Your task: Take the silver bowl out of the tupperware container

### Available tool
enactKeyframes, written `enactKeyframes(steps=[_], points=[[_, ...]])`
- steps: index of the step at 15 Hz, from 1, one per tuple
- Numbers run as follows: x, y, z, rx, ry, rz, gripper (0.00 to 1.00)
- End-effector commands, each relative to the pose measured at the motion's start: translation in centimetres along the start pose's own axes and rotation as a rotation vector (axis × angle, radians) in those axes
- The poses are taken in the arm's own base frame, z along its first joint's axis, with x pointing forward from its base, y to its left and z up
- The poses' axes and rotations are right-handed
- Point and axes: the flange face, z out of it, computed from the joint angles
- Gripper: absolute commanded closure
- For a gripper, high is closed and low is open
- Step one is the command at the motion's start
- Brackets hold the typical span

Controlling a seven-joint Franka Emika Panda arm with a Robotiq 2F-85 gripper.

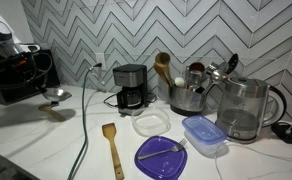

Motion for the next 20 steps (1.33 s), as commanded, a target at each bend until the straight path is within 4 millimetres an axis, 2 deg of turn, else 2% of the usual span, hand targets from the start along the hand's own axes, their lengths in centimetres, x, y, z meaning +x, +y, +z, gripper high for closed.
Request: enactKeyframes(steps=[1, 11, 20], points=[[2.7, -1.5, 1.9, -0.073, -0.029, 0.035, 0.99], [8.2, -4.8, 8.4, -0.253, -0.031, 0.127, 0.99], [10.3, -5.5, 12.7, -0.345, -0.021, 0.139, 0.99]])
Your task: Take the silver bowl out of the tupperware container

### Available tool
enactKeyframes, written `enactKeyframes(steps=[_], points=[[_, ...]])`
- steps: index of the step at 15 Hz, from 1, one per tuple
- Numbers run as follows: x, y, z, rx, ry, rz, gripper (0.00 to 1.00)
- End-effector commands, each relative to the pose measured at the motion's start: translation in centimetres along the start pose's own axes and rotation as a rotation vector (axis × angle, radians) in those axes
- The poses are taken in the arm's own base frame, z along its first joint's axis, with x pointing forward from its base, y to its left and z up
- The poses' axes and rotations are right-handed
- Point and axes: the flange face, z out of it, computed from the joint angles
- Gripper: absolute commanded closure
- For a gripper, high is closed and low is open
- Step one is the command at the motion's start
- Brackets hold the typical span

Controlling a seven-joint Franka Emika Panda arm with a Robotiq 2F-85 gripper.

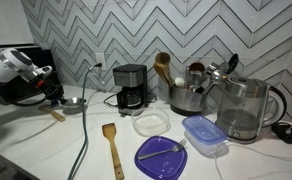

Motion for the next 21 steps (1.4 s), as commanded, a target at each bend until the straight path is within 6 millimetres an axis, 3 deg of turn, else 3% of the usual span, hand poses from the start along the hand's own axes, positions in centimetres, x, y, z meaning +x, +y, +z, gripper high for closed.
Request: enactKeyframes(steps=[1, 9, 14, 15, 16, 21], points=[[0.7, -0.8, 1.1, -0.071, 0.003, 0.019, 0.99], [1.0, -2.0, 3.7, -0.12, 0.022, -0.024, 0.99], [1.0, -2.6, 4.2, -0.097, 0.026, -0.041, 0.99], [1.0, -2.6, 4.2, -0.098, 0.031, -0.045, 0.73], [1.0, -2.5, 4.0, -0.101, 0.035, -0.044, 0.71], [1.3, -1.4, 1.5, -0.081, 0.064, -0.03, 0.36]])
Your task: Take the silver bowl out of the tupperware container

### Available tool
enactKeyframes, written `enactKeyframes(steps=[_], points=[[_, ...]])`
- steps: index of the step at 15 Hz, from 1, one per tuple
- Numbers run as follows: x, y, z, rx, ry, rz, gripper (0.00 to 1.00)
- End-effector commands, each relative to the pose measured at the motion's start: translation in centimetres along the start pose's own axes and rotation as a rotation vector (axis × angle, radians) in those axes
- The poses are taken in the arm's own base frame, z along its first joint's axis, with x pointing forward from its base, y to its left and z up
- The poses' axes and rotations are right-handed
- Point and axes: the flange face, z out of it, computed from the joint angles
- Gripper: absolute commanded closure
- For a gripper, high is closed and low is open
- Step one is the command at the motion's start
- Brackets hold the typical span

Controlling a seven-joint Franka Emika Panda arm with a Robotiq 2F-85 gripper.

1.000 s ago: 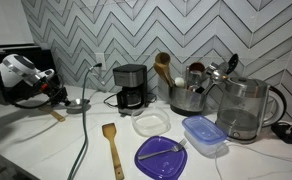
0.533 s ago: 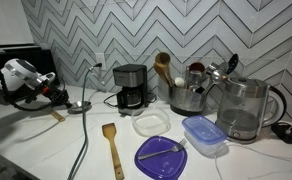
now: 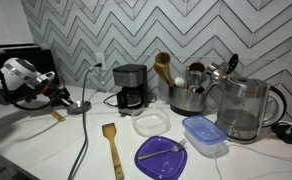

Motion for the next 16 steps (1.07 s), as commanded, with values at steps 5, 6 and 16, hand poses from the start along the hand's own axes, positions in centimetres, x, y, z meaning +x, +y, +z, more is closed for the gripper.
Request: enactKeyframes(steps=[5, 6, 16], points=[[-0.6, 5.9, -7.0, 0.178, 0.016, 0.093, 0.01], [-1.1, 7.2, -8.1, 0.234, 0.011, 0.11, 0.0], [-10.2, 20.1, -12.5, 0.595, -0.083, 0.338, 0.0]])
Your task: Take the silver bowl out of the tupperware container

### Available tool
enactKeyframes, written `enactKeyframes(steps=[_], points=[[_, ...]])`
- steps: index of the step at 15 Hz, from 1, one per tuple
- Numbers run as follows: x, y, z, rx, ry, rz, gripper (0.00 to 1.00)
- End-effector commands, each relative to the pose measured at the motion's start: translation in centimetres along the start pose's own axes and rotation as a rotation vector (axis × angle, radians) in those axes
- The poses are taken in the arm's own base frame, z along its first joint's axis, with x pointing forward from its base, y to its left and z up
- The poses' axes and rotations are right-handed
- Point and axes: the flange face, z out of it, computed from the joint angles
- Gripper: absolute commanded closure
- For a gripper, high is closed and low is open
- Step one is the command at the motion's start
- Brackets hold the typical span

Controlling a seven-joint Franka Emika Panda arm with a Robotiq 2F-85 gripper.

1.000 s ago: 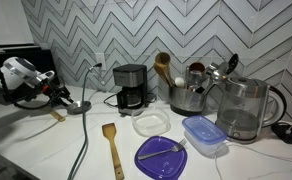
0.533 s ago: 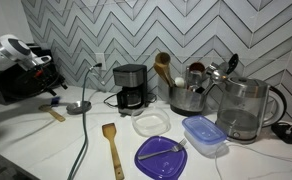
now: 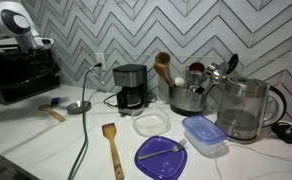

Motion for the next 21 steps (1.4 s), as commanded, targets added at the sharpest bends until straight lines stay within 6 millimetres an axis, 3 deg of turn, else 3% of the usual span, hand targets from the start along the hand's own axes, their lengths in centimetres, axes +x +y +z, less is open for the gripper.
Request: enactKeyframes(steps=[1, 8, 9, 13, 21], points=[[-4.6, 3.9, -2.7, 0.065, -0.016, 0.051, 0.0], [-10.4, 10.1, -7.1, 0.043, 0.0, 0.078, 0.0], [-7.8, 8.6, -6.8, 0.052, 0.001, 0.088, 0.0], [-9.5, 10.0, -7.6, 0.038, 0.015, 0.089, 0.0], [-9.5, 9.9, -7.4, 0.037, 0.011, 0.088, 0.0]])
